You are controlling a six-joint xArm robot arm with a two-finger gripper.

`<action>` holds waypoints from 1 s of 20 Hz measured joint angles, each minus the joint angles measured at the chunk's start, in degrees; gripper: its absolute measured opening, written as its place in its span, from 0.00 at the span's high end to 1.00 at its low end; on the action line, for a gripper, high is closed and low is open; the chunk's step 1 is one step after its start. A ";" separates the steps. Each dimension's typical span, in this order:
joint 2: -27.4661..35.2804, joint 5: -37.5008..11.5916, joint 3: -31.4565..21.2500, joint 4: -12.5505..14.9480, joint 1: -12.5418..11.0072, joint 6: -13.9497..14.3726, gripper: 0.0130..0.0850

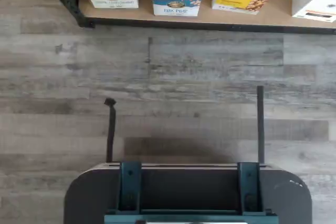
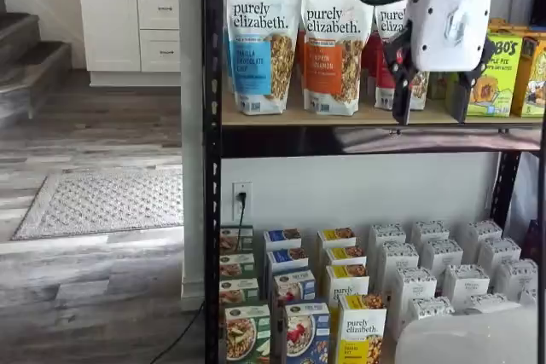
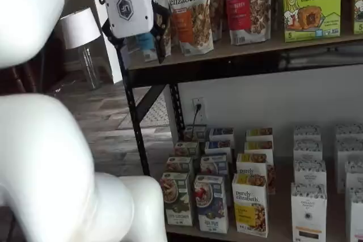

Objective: Pick up the blue and white box that is on the bottom shelf, the second box from the left

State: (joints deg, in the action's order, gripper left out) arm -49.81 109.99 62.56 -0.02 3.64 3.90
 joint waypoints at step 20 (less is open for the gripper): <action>0.76 -13.91 -12.21 2.13 3.37 3.44 0.00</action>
State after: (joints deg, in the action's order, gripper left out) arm -49.05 96.08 50.35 2.11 7.01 7.34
